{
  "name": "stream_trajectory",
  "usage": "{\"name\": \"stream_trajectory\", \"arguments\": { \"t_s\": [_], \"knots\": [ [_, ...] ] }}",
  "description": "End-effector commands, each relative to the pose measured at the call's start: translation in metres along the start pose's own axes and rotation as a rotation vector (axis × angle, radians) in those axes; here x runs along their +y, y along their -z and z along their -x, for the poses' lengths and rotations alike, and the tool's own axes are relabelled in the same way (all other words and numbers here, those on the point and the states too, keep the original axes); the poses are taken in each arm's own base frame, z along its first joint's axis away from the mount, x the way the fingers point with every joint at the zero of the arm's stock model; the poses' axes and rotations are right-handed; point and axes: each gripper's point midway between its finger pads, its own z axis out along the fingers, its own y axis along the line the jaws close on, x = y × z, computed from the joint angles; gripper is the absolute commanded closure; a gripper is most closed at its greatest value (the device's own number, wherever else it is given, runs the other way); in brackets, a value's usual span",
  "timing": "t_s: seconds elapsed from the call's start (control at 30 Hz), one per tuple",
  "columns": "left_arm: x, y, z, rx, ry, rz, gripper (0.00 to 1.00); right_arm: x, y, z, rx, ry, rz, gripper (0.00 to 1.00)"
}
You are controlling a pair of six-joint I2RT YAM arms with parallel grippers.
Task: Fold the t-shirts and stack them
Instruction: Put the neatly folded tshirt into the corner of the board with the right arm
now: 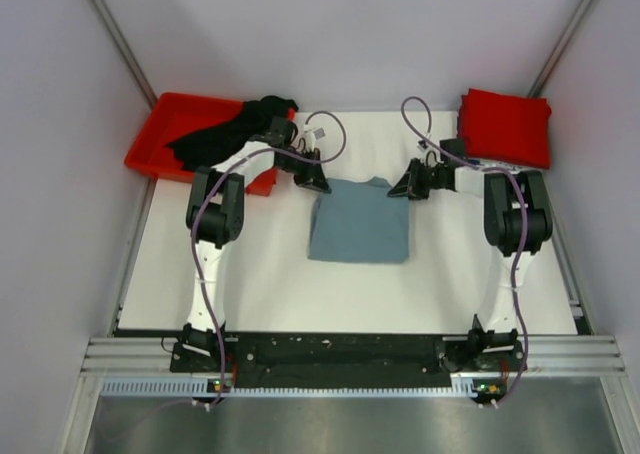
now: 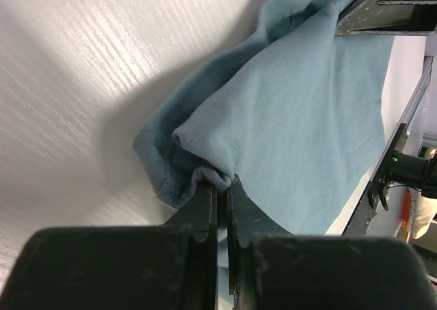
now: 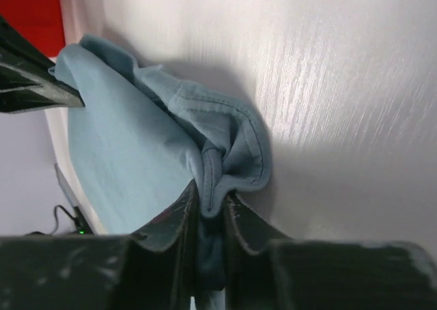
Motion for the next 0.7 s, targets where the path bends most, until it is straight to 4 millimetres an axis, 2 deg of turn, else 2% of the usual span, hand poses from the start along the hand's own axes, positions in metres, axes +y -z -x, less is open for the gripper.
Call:
{"name": "stream_trajectory", "arguments": {
  "t_s": [0.0, 0.13, 0.2, 0.27, 0.3, 0.4, 0.43, 0.53, 0.67],
  "knots": [
    [-0.011, 0.012, 0.031, -0.082, -0.053, -0.049, 1.00, 0.030, 0.005, 0.020, -0.031, 0.092, 0.057, 0.98],
    [0.005, 0.009, 0.038, -0.077, -0.075, 0.023, 1.00, 0.038, 0.015, 0.035, -0.058, 0.147, 0.018, 1.00],
    [0.012, 0.010, 0.042, -0.075, -0.099, 0.076, 0.67, 0.040, 0.023, 0.045, -0.079, 0.184, -0.021, 1.00],
    [0.017, 0.017, 0.049, -0.090, -0.116, 0.121, 0.49, 0.035, 0.028, 0.051, -0.080, 0.220, -0.083, 1.00],
    [0.018, 0.022, 0.053, -0.096, -0.132, 0.143, 0.36, 0.032, 0.032, 0.060, -0.090, 0.241, -0.120, 1.00],
    [0.021, 0.044, 0.070, -0.136, -0.181, 0.213, 0.16, 0.027, 0.041, 0.071, -0.065, 0.299, -0.203, 1.00],
    [0.022, 0.054, 0.075, -0.146, -0.216, 0.236, 0.01, 0.025, 0.044, 0.076, -0.061, 0.327, -0.237, 1.00],
    [0.018, 0.083, 0.084, -0.171, -0.308, 0.317, 0.01, 0.018, 0.060, 0.095, -0.053, 0.402, -0.354, 1.00],
    [0.006, 0.103, 0.075, -0.169, -0.391, 0.352, 0.01, 0.008, 0.090, 0.127, -0.068, 0.521, -0.532, 1.00]
  ]
}}
